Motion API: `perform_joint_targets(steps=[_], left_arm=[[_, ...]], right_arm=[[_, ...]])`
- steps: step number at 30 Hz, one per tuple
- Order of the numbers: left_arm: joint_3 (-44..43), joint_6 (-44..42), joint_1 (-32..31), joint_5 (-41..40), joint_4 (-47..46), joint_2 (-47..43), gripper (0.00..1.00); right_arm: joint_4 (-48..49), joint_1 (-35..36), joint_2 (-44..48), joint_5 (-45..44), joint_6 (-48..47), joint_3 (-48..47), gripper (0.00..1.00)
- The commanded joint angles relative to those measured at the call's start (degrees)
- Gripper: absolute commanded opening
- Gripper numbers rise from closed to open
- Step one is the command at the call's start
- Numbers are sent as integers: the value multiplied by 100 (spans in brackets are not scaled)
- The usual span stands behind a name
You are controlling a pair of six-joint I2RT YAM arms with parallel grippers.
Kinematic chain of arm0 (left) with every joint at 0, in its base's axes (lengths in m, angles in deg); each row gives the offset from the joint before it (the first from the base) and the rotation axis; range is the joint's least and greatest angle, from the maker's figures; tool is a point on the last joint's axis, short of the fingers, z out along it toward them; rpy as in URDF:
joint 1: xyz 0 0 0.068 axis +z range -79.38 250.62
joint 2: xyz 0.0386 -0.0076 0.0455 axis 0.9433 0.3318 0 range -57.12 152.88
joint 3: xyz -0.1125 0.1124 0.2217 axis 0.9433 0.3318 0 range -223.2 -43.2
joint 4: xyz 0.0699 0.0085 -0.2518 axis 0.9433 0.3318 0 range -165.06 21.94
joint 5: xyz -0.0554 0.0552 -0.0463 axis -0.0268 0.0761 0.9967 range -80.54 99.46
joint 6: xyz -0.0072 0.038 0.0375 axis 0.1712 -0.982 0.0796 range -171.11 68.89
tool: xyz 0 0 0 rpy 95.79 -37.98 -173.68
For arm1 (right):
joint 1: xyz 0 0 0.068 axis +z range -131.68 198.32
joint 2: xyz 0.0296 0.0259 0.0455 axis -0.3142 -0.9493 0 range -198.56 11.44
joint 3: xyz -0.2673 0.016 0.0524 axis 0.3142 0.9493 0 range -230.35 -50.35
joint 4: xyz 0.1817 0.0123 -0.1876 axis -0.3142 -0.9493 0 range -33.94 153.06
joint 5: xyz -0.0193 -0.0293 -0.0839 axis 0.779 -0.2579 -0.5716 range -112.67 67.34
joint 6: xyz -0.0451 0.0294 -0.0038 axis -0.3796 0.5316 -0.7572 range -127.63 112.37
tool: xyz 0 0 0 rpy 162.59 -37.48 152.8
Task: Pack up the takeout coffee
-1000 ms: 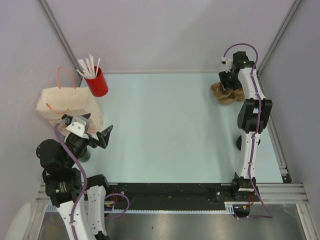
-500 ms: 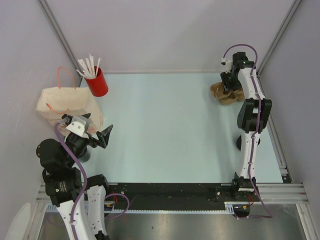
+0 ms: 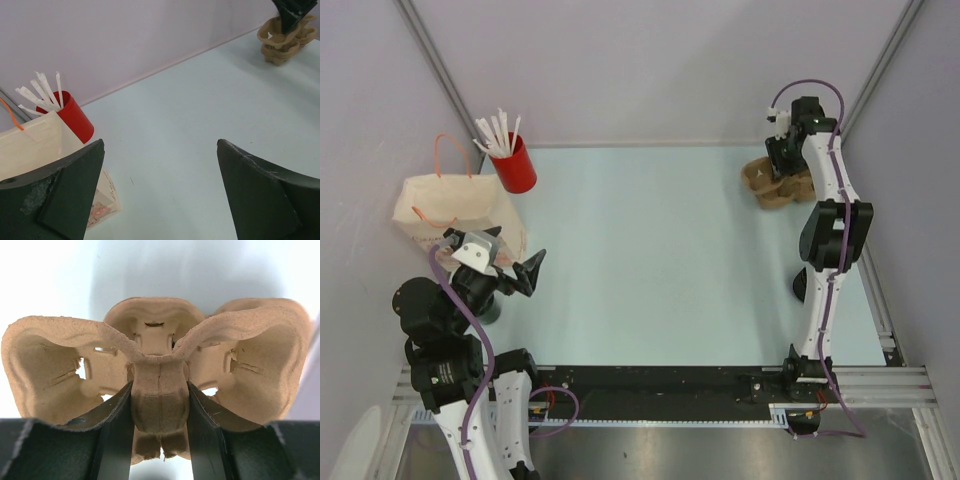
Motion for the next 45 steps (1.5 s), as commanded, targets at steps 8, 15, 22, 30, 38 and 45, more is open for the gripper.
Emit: perform_joint_targets(steps=[8,15,22,30,38,45], left_arm=[[-559,-142,65,-145,199,127,99],[-1518,-810,65,-1252,744,654,99],[-2099,-1312,74,-2042,1334,1357,99],[-1862,-1417,65,-1912,1035,2016,99],[-1326,-1496,74,-2114,297,2605,100],[-1185,-1488,65,-2167,130,3107,95]], right_arm=[[53,224,1776,212,52,703,36],[518,452,3400,624,175,2242,37],[783,602,4605,941,210,3499,37],[941,848,5284,1231,439,4098,37],[1091,936,5468,1345,430,4441,37],[1187,1059,5574,1346,395,4687,37]])
